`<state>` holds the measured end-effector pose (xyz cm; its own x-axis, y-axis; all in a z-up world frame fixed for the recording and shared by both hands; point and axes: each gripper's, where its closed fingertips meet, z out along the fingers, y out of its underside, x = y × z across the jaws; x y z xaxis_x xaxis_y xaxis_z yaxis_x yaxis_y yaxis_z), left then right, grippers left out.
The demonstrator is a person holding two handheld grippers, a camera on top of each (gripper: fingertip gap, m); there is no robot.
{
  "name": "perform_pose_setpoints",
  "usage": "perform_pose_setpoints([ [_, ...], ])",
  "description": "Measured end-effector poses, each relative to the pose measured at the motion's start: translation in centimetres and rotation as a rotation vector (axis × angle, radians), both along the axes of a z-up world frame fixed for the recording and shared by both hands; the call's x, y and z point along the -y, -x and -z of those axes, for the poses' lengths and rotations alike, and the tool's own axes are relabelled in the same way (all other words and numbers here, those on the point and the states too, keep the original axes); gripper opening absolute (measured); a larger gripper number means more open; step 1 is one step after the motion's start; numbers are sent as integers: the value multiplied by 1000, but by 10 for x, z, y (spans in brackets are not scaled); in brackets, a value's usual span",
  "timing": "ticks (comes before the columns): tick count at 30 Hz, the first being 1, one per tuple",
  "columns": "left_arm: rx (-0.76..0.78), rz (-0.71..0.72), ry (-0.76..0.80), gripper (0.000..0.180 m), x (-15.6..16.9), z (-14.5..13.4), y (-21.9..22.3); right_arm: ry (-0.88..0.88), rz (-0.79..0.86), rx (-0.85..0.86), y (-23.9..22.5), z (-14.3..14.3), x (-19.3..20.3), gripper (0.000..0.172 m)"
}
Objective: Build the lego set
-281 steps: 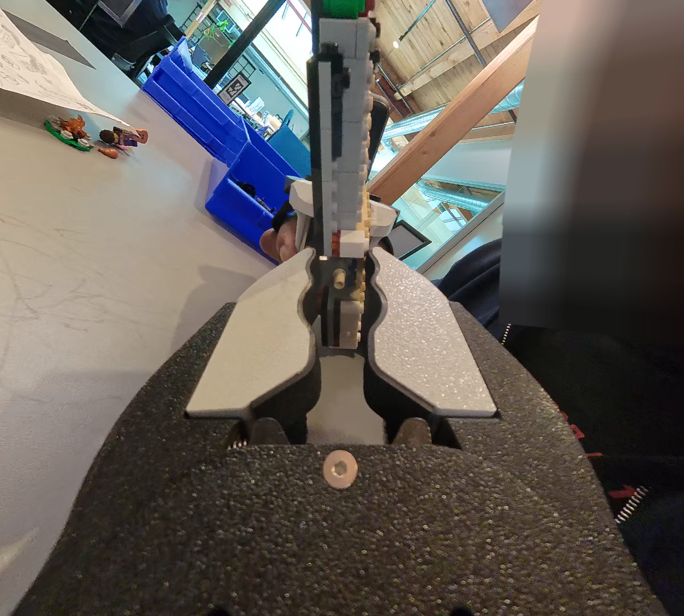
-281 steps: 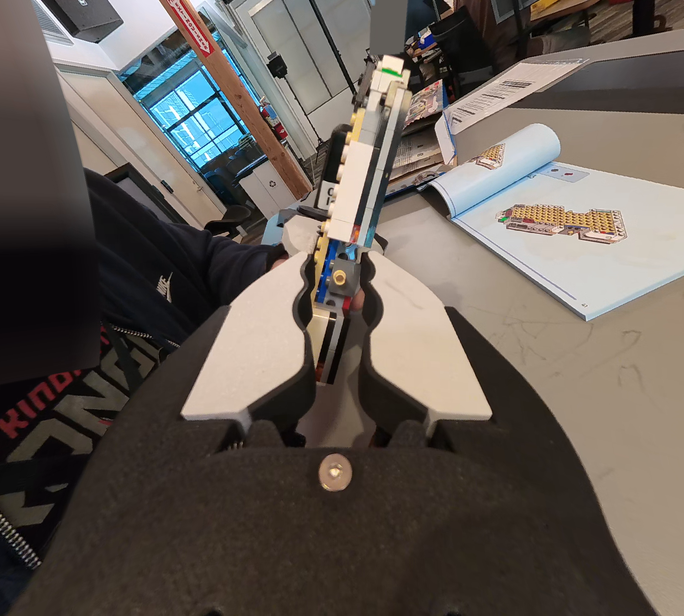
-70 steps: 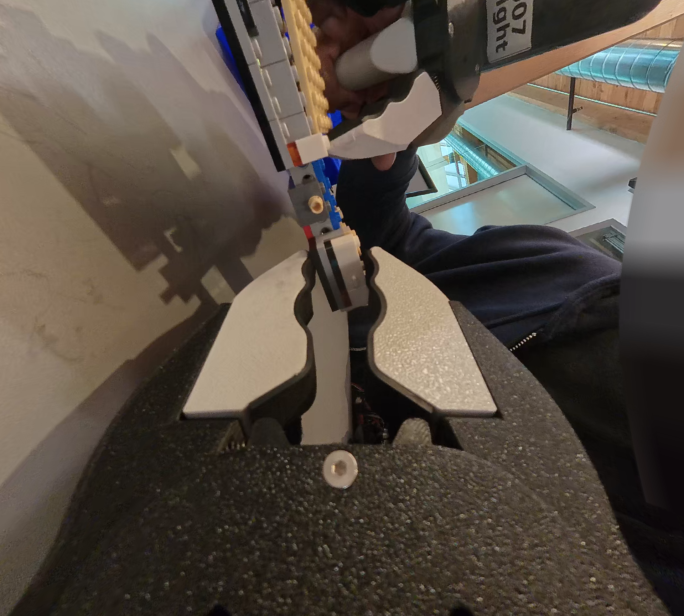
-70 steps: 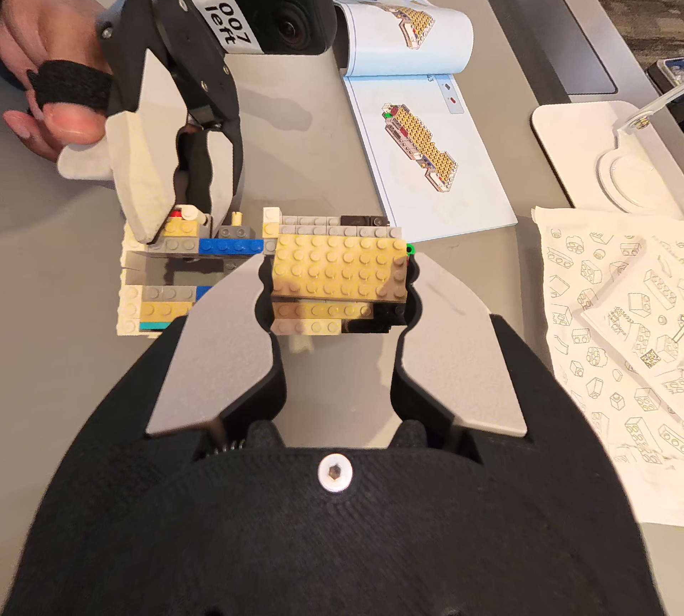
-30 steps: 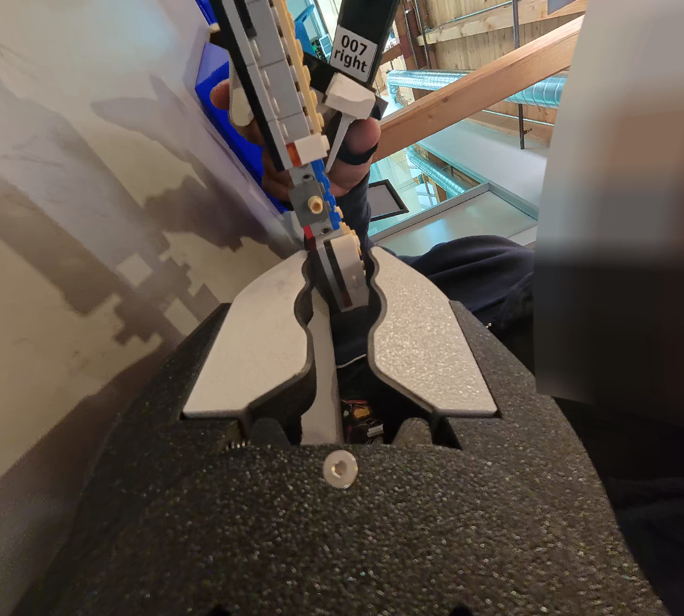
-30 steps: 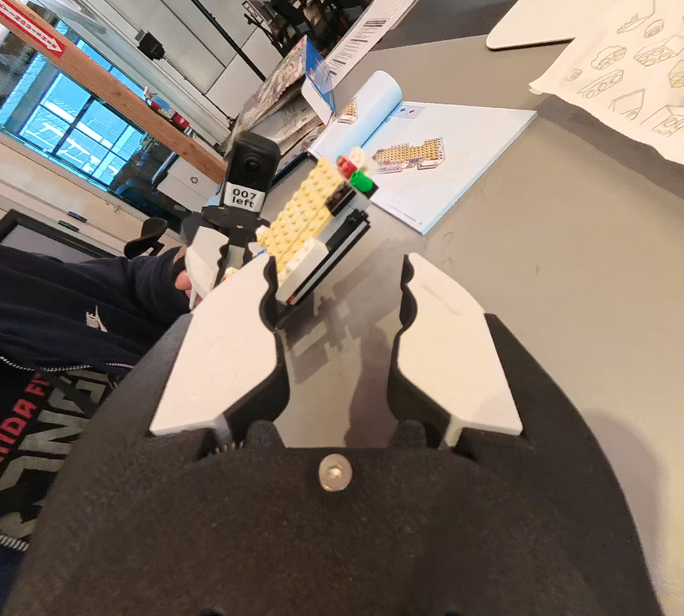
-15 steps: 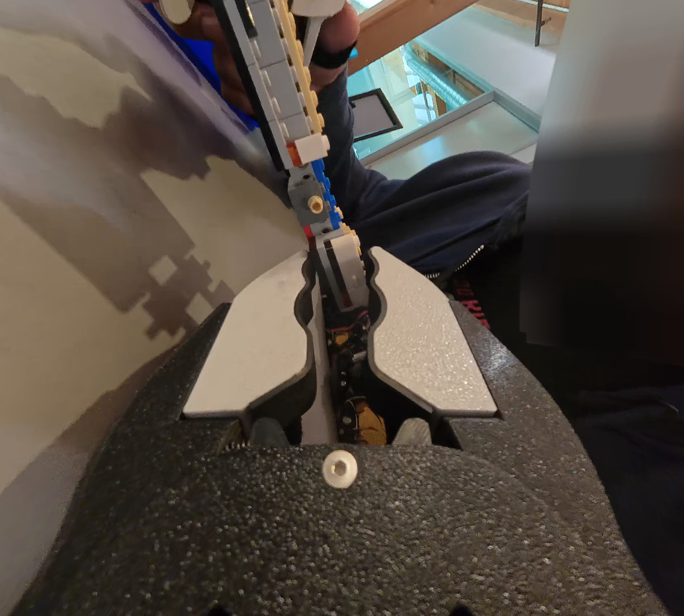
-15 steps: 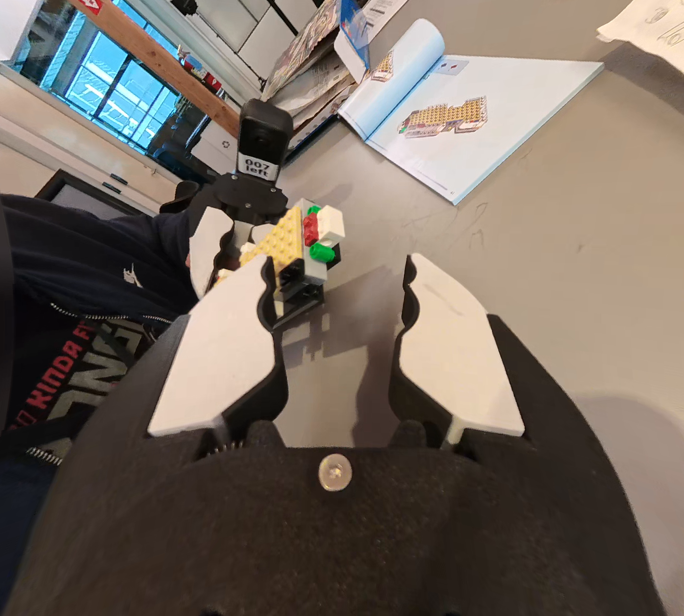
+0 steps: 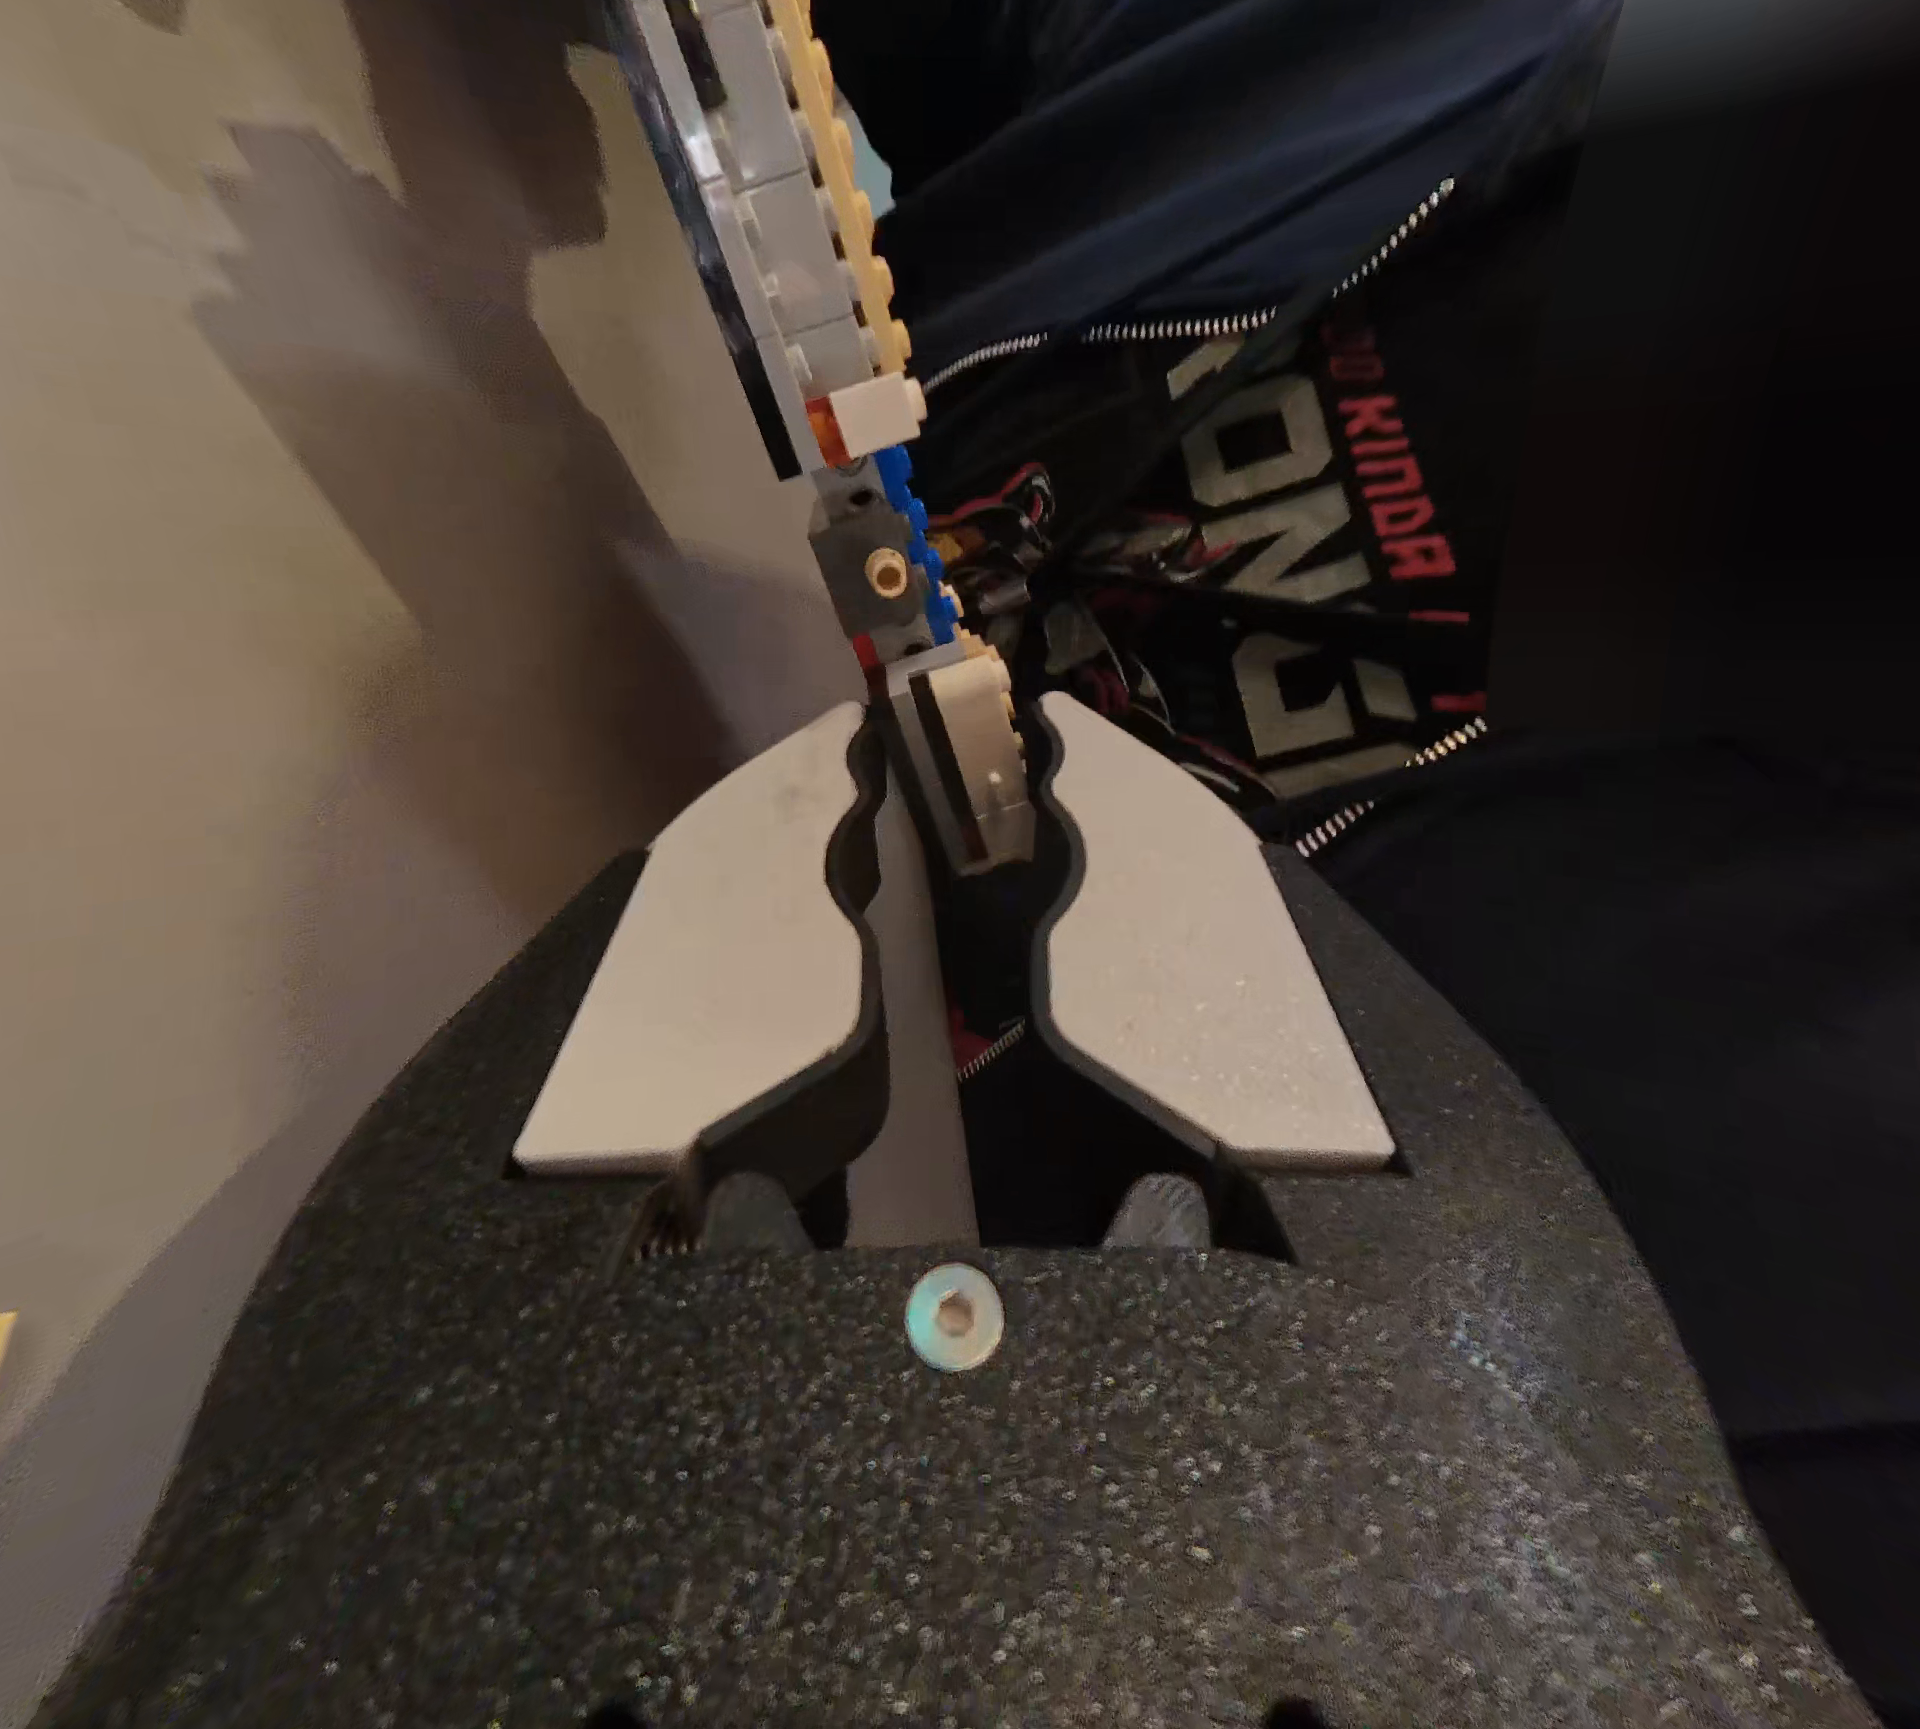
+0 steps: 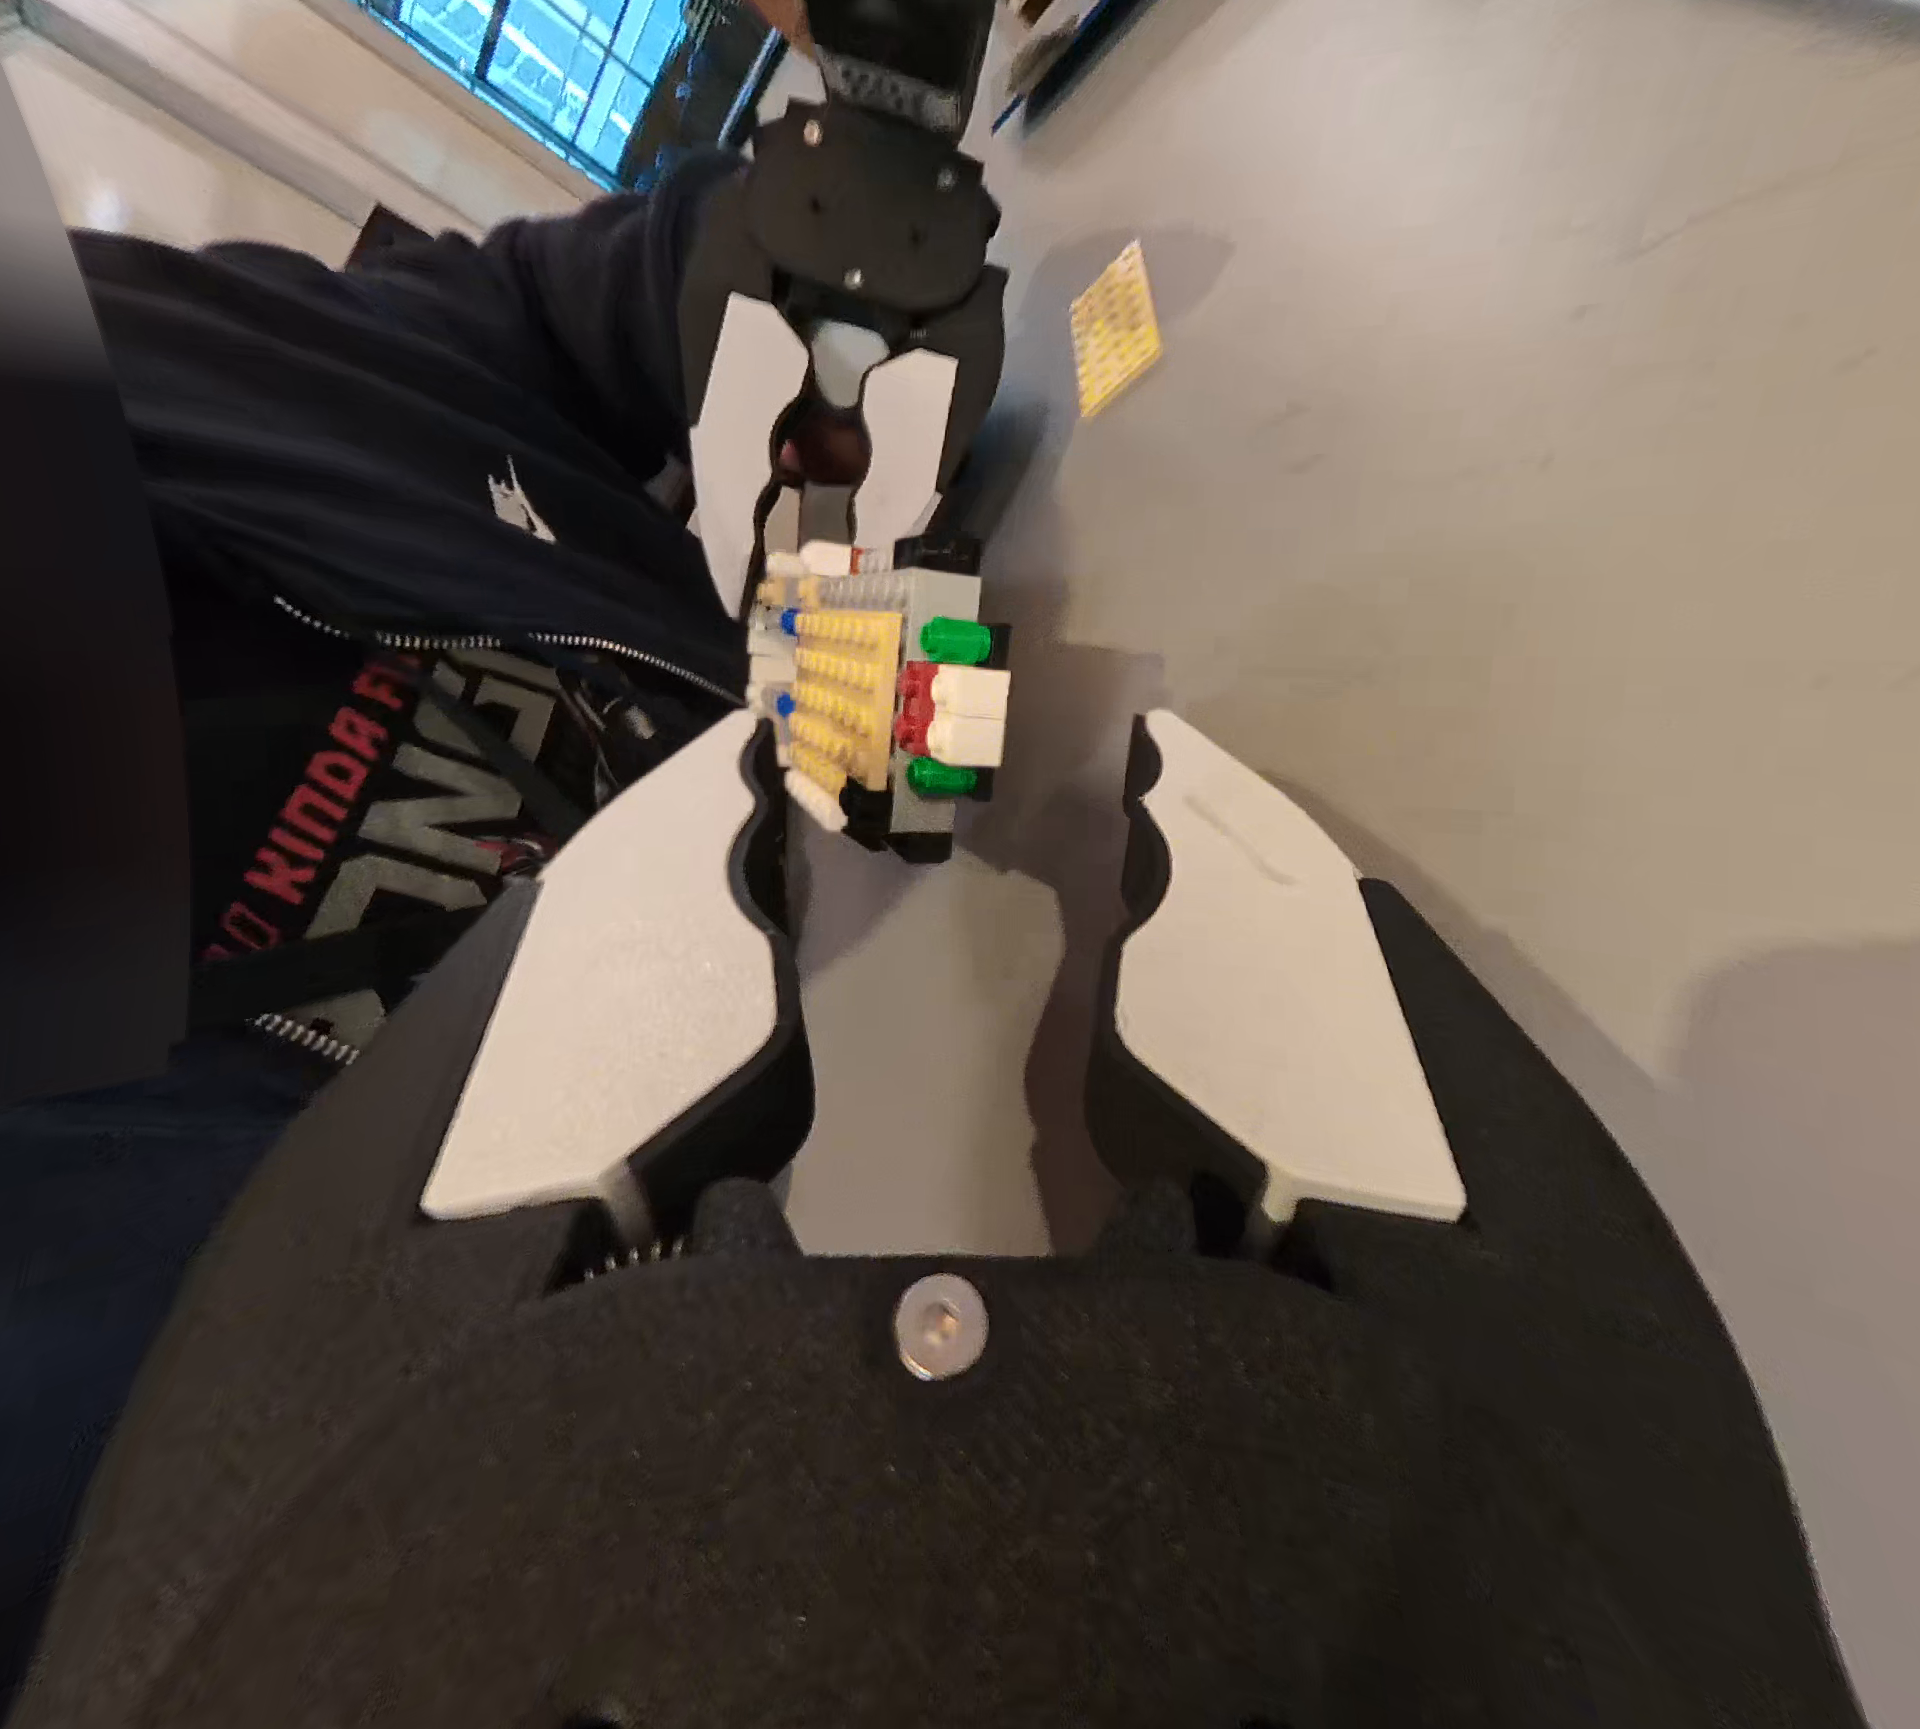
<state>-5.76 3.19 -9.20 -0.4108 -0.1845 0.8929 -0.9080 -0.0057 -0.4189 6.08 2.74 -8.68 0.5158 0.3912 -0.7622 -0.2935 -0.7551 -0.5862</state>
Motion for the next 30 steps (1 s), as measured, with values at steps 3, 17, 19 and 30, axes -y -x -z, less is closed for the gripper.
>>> perform_pose_setpoints([
  [3,19,68,-5,25,4,-2,11,21,-25,-1,16,4,8,62],
  [17,18,150,-35,25,5,5,22,23,-35,-9,43,3,19,57],
  [19,13,154,-33,25,5,4,23,23,-26,18,44,7,18,57],
  [30,-2,153,-20,25,3,3,22,-3,7,25,41,7,17,40],
])
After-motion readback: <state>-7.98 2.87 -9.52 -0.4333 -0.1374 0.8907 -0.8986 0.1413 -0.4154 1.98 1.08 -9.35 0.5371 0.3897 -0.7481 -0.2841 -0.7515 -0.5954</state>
